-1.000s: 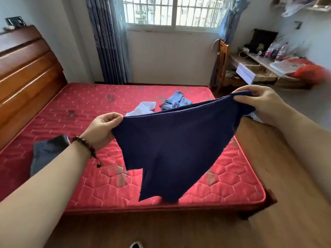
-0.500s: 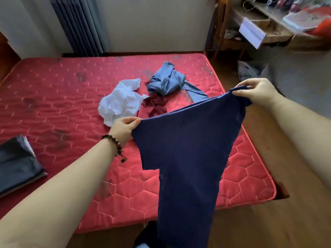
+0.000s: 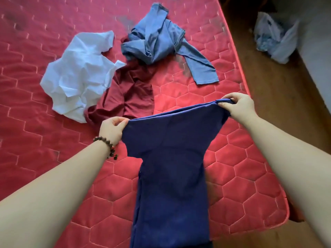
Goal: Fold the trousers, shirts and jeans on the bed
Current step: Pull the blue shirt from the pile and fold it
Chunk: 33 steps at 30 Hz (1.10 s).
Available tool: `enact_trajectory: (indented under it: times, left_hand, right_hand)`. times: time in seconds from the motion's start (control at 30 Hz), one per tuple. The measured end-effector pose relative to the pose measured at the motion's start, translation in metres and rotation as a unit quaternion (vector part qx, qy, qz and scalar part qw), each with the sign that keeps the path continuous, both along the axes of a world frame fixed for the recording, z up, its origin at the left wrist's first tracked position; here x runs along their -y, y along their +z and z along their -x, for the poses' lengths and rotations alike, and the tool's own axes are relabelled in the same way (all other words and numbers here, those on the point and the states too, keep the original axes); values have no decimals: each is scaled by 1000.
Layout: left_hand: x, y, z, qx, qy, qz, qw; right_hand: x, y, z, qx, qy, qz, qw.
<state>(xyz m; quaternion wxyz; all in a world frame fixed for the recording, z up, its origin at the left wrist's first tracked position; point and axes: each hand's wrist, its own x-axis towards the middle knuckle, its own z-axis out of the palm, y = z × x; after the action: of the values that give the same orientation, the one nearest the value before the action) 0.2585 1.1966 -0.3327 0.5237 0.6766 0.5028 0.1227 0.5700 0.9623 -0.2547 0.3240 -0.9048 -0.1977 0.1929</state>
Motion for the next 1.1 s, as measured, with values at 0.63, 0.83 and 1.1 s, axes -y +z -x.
enact_trajectory:
  times: [0.63,0.83,1.1]
  left_hand:
    - [-60,-148,-103,-226,-211,-406,860]
    - [-58,-164,-127,-263,-338,-354,831]
    - [-71,-163,-130,-201,-288,-386,853]
  right_hand:
    - [-133,-212,-80,199,415,154,874]
    - [-159,-219,-78,229,492,292,787]
    - [-168,-210,-93,287,472,219,804]
